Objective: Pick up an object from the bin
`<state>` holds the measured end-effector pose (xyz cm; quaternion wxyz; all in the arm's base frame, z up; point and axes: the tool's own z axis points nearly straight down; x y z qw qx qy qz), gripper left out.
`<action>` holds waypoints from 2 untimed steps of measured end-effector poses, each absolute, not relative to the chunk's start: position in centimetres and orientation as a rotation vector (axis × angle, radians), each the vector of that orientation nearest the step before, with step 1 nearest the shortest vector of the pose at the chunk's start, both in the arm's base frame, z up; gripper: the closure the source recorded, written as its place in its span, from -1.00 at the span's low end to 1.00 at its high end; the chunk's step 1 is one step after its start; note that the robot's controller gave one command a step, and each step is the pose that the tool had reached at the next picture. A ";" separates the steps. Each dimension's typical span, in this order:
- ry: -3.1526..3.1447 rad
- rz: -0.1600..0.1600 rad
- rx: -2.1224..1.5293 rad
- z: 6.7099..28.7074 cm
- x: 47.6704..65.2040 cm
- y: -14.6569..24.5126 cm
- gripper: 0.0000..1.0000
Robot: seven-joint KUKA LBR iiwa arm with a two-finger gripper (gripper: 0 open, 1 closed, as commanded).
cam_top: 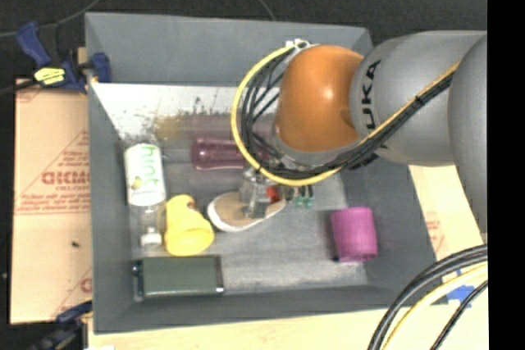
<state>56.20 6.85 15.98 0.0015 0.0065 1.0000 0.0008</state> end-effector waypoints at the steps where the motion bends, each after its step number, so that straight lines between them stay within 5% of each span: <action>1: 3.141 0.004 0.066 17.3 55.3 6.0 1.00; 2: 3.129 0.004 0.038 23.2 58.3 7.2 1.00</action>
Offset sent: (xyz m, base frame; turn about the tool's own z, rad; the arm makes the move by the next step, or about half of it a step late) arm 0.0187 0.0041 0.0694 0.0159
